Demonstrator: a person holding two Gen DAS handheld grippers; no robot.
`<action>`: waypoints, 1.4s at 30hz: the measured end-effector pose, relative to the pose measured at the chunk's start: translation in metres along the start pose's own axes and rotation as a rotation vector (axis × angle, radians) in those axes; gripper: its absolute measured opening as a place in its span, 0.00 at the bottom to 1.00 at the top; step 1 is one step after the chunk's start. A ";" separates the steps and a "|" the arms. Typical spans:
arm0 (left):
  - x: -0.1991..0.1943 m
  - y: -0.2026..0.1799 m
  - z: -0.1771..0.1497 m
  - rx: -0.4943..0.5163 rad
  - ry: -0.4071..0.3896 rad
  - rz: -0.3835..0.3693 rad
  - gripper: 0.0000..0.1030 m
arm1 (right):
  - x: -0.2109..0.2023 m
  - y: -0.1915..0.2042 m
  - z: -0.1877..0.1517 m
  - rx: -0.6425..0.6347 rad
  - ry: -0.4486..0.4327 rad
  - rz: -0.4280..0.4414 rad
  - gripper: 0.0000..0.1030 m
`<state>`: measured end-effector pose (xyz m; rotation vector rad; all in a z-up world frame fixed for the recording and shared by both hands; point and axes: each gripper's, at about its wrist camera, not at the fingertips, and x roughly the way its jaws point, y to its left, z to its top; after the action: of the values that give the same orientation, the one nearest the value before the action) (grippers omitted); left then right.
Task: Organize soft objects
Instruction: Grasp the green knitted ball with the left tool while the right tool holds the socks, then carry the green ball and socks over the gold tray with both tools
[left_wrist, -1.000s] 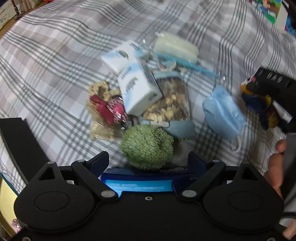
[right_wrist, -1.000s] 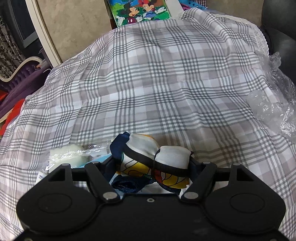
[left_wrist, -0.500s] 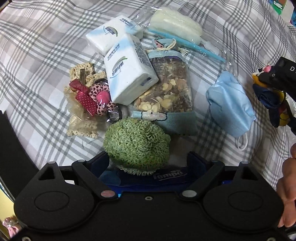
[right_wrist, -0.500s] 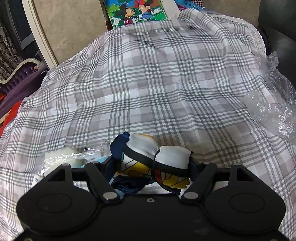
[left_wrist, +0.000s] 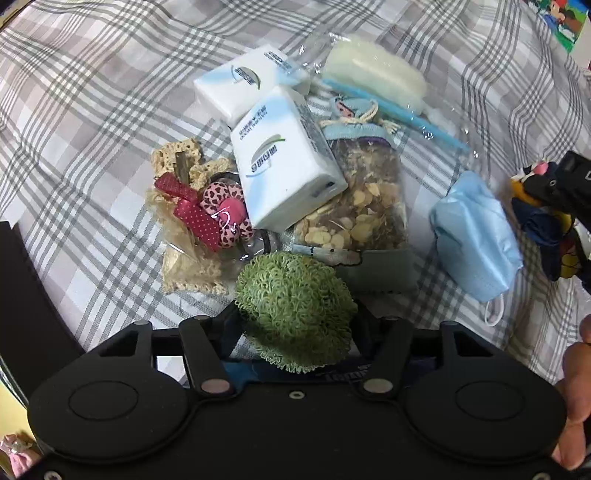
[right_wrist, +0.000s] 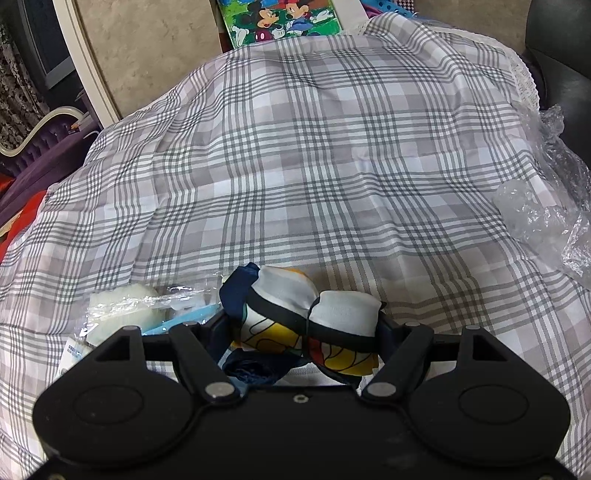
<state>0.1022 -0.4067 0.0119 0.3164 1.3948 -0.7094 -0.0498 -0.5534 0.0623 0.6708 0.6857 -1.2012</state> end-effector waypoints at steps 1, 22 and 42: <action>-0.003 0.000 -0.001 0.000 -0.004 -0.001 0.54 | 0.000 0.001 0.000 -0.004 -0.002 -0.002 0.72; -0.121 0.050 -0.072 -0.070 -0.122 0.008 0.54 | -0.090 0.005 -0.021 -0.215 0.011 0.192 0.72; -0.142 0.137 -0.197 -0.221 -0.058 0.025 0.55 | -0.212 -0.013 -0.117 -0.494 0.160 0.356 0.72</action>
<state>0.0311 -0.1481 0.0867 0.1378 1.3966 -0.5345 -0.1217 -0.3407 0.1523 0.4476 0.9131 -0.6187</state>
